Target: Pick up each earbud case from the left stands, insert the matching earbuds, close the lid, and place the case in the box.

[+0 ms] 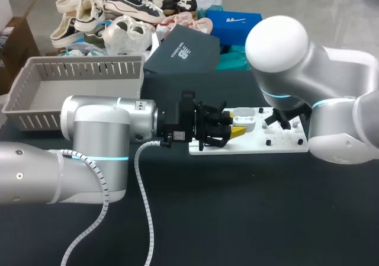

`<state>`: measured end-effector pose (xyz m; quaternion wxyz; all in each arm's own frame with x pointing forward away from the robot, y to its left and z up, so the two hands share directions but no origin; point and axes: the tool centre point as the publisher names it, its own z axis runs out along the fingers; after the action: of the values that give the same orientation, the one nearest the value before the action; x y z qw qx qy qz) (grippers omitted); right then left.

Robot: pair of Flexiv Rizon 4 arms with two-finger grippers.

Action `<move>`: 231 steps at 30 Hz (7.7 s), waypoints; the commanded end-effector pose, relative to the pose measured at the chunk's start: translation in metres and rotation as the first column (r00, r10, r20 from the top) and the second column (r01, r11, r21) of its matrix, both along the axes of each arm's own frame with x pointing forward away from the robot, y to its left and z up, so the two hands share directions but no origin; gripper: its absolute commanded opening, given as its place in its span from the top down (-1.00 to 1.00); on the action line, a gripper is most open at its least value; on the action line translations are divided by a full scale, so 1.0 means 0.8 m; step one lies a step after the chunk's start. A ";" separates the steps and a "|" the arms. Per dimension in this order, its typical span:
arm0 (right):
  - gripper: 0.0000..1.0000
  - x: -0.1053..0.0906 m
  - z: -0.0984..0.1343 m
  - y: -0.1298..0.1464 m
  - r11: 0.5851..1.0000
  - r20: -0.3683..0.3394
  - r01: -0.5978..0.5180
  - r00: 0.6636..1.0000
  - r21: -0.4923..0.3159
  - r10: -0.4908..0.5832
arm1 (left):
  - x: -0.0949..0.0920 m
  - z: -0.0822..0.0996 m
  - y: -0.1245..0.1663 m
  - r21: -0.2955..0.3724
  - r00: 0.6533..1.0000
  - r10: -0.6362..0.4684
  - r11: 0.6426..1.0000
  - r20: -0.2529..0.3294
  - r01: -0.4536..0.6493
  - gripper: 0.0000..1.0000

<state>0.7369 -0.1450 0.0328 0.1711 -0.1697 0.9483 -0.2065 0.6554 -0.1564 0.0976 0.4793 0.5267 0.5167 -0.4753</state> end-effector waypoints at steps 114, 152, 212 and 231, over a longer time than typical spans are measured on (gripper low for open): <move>1.00 -0.155 0.183 0.149 0.976 -0.041 -0.041 0.998 0.214 0.051 | 0.000 -0.001 0.000 -0.002 1.000 0.001 1.000 0.001 -0.001 1.00; 1.00 -0.145 0.184 0.161 0.925 -0.080 0.364 0.931 0.107 -0.357 | 0.000 -0.001 0.000 -0.002 1.000 0.001 1.000 0.001 -0.001 1.00; 1.00 -0.119 0.182 0.173 0.522 -0.274 0.843 0.536 0.125 -0.799 | 0.000 -0.001 0.000 -0.002 1.000 0.001 1.000 0.001 -0.001 1.00; 1.00 -0.124 0.160 0.180 0.519 -0.267 0.843 0.537 0.141 -0.800 | 0.000 -0.001 0.000 -0.002 1.000 0.001 1.000 0.001 -0.001 1.00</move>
<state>0.6402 -0.0005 0.1622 -0.0106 0.3061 0.9434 -0.1271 0.6554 -0.1565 0.0977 0.4793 0.5267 0.5168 -0.4752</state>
